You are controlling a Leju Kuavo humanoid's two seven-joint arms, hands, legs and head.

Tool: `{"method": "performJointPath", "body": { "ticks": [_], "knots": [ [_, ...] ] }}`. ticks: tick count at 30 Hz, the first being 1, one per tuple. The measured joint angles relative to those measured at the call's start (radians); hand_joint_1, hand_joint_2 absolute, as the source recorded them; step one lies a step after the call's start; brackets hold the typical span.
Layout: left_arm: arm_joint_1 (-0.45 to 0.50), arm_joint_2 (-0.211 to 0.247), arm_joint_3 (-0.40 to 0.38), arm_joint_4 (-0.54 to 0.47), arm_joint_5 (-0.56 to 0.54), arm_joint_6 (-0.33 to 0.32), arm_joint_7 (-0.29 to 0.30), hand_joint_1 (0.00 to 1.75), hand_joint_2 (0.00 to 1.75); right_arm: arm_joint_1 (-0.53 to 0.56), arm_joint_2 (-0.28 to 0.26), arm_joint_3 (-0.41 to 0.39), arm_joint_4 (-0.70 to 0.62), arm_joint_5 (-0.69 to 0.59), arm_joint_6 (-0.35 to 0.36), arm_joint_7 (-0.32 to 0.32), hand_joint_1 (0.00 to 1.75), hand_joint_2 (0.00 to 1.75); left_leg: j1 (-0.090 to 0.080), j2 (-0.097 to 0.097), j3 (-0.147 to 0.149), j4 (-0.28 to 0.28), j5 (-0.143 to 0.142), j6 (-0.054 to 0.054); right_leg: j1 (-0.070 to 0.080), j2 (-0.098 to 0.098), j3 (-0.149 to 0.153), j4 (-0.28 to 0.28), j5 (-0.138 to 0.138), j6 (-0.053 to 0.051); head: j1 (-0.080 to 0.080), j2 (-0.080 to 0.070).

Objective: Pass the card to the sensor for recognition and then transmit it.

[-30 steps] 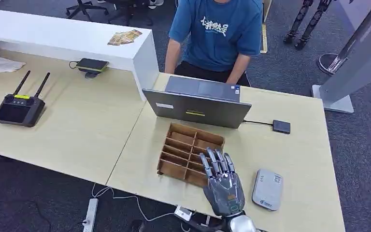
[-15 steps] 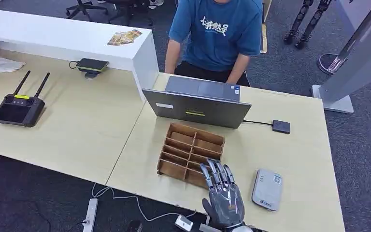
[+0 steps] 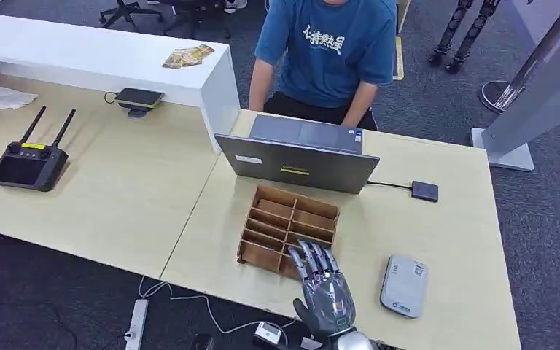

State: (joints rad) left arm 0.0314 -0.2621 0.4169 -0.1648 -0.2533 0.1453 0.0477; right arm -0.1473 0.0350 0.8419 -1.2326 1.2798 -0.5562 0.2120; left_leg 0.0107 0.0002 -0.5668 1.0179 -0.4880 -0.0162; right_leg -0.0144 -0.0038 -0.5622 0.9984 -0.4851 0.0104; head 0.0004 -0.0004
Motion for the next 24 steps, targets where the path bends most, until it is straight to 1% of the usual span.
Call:
{"method": "performJointPath", "body": {
  "ticks": [5,12,19,24],
  "knots": [
    [0.000,-0.001,0.000,0.000,-0.003,0.000,0.001,0.00,0.00,-0.006,0.012,0.000,0.008,0.051,0.003,0.048,0.00,1.75,0.000,0.000,0.000,0.000,0.000,0.000,0.000,0.000,0.000,0.000,0.000,0.000,0.000,0.000],
    [0.000,-0.001,0.000,0.000,-0.011,0.001,0.003,0.00,0.00,-0.006,0.013,-0.004,0.016,0.120,-0.001,0.097,0.00,1.75,0.000,0.000,0.000,0.000,0.000,0.000,0.000,0.000,0.000,0.000,0.000,0.000,0.000,0.000],
    [0.000,0.000,0.000,0.000,-0.020,-0.008,0.002,0.00,0.00,-0.026,0.002,-0.045,0.020,0.116,0.001,0.084,0.00,1.75,0.000,0.000,0.000,0.000,0.000,0.000,0.000,0.000,0.000,0.000,0.000,0.000,0.000,0.000],
    [0.000,0.000,0.000,0.000,-0.022,-0.008,0.002,0.00,0.00,-0.032,0.001,-0.054,0.024,0.112,0.016,0.081,0.00,1.75,0.000,0.000,0.000,0.000,0.000,0.000,0.000,0.000,0.000,0.000,0.000,0.000,0.000,0.000]
  ]
}}
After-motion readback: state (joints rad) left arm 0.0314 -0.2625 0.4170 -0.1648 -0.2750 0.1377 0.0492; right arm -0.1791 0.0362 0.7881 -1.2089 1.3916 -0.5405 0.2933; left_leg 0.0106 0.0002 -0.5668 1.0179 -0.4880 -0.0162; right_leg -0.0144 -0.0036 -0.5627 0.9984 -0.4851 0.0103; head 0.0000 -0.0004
